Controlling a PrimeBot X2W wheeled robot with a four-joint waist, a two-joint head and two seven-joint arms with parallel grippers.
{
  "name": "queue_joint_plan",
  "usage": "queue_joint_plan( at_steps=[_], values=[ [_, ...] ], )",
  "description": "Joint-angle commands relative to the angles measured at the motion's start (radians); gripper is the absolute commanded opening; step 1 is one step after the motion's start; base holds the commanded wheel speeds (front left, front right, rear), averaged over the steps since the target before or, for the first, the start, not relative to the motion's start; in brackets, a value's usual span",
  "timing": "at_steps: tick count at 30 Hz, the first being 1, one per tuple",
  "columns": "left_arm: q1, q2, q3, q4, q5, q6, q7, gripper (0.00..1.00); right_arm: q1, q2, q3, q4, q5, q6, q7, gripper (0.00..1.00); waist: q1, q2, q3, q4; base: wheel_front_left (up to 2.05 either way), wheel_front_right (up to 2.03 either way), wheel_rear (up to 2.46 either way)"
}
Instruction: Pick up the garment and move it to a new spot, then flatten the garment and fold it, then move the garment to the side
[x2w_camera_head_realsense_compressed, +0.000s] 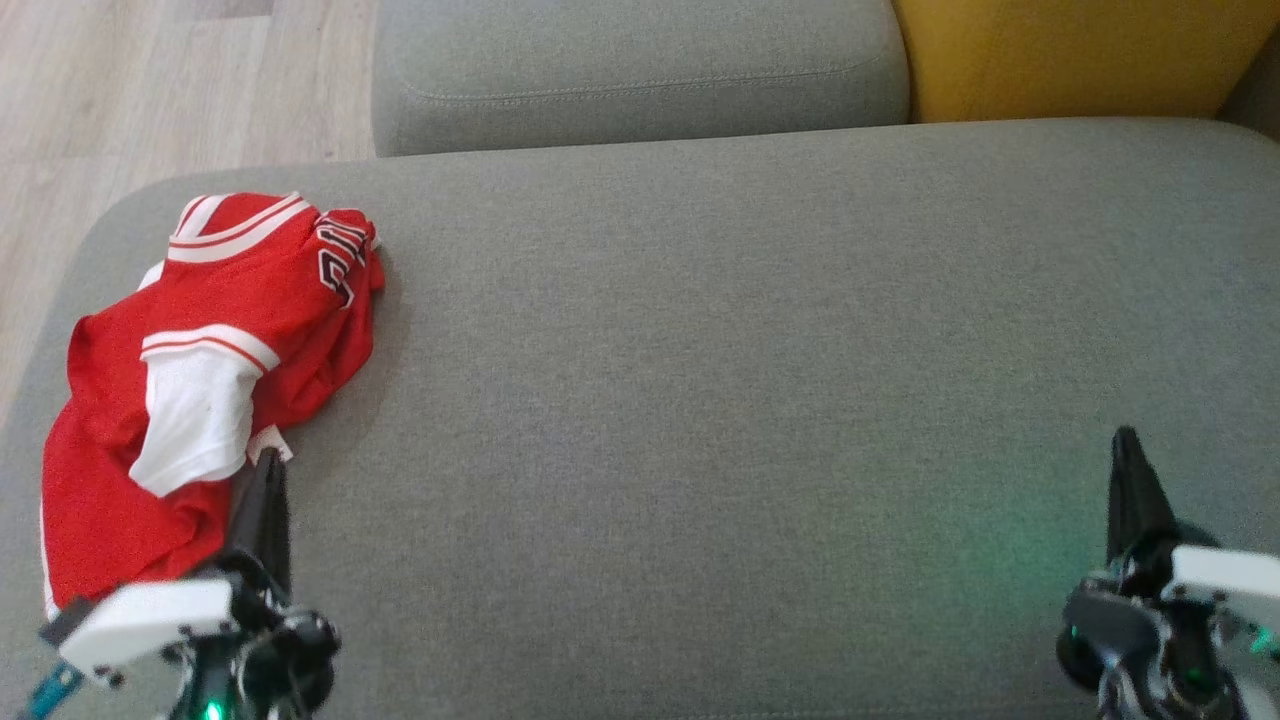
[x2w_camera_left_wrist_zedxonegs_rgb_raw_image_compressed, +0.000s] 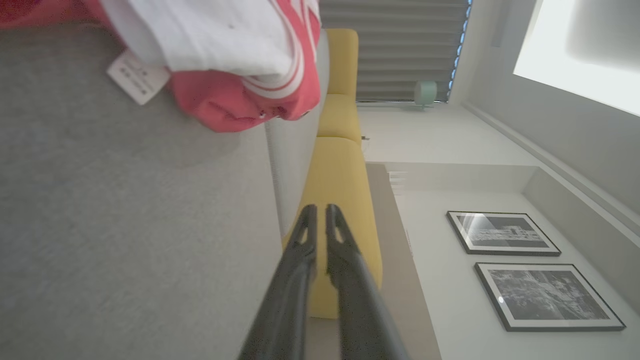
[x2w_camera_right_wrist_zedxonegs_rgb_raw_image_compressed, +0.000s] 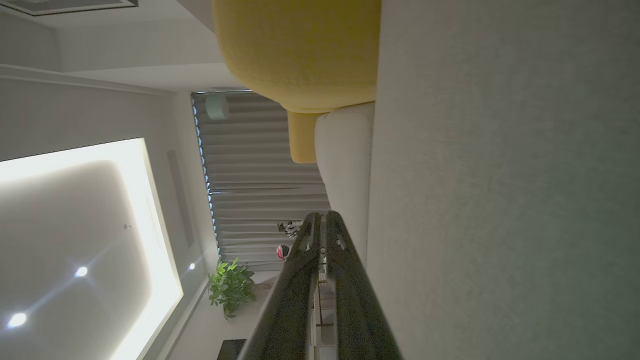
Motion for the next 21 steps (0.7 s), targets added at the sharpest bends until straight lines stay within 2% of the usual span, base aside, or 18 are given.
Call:
queue_joint_plan(
  at_steps=[1,13,21],
  values=[
    [0.001,0.000,-0.001,0.005,0.000,0.001,-0.001,1.00,0.001,0.000,0.001,0.003,0.000,0.000,0.000,1.00,0.0000,0.0000,0.000,0.000,0.00,0.00,0.00],
    [0.013,-0.002,0.008,0.020,0.031,0.001,-0.031,1.00,0.009,0.002,0.015,0.019,-0.033,0.000,-0.031,1.00,0.0000,0.0000,-0.002,0.000,0.00,0.00,0.00],
    [0.005,-0.002,0.028,0.002,0.076,0.005,-0.055,1.00,0.000,0.001,0.005,0.002,-0.126,0.000,-0.055,1.00,0.0000,0.0000,-0.004,0.000,0.00,0.00,0.00]
  ],
)
